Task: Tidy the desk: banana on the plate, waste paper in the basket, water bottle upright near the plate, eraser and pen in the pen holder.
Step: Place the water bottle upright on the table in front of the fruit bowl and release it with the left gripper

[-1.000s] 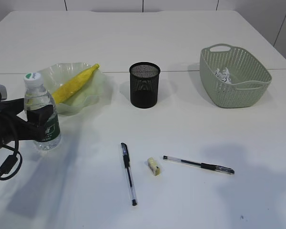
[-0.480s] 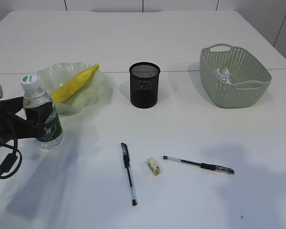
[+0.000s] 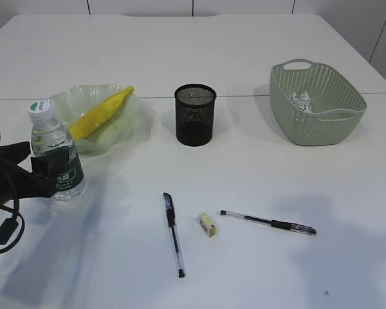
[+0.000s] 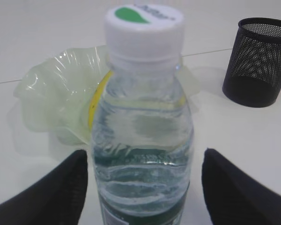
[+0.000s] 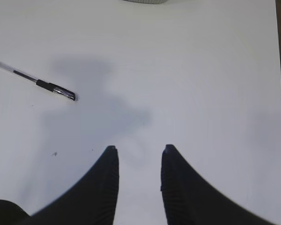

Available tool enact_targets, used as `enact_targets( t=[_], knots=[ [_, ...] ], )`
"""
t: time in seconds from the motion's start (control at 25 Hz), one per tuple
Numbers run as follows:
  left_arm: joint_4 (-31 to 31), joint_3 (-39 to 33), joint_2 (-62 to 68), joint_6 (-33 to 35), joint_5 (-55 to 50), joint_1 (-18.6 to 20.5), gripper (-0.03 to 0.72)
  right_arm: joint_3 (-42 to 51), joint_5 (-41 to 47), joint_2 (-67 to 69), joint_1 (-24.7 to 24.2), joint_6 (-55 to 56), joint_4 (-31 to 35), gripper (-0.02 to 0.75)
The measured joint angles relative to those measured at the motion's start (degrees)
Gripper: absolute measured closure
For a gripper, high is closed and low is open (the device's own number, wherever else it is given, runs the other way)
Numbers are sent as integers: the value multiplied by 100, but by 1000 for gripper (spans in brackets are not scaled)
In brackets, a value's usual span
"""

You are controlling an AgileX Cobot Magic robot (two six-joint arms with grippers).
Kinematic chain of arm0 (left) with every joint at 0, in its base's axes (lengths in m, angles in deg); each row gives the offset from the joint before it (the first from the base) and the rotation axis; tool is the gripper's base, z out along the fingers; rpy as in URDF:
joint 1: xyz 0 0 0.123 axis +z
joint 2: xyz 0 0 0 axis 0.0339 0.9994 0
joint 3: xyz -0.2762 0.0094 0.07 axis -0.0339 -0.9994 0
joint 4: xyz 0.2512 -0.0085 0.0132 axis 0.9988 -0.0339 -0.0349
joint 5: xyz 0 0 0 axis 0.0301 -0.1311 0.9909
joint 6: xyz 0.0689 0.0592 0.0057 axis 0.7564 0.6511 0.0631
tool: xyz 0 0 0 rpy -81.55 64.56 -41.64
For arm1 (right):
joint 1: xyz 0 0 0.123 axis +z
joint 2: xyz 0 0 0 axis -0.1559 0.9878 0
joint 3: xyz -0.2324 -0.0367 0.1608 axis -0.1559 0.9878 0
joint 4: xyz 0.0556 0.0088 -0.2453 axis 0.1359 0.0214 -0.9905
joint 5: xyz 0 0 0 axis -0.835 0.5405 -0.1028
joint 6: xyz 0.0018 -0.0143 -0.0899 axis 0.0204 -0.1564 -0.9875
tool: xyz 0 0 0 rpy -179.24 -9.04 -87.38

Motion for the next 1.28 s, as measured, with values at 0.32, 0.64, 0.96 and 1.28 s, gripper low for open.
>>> enact_targets(
  t=[0.32, 0.64, 0.96, 1.28],
  knots=[
    [0, -9, -457, -482, 0, 0, 127, 0, 0, 0, 0, 15, 4, 502],
    [268, -13, -791, -809, -11, 0, 92, 0, -46, 0, 0, 15, 4, 502],
    [411, -22, -1458, -867, -449, 0, 93, 0, -46, 0, 0, 15, 4, 499],
    [421, -35, -2204, -867, -973, 0, 94, 0, -46, 0, 0, 15, 4, 499]
  ],
)
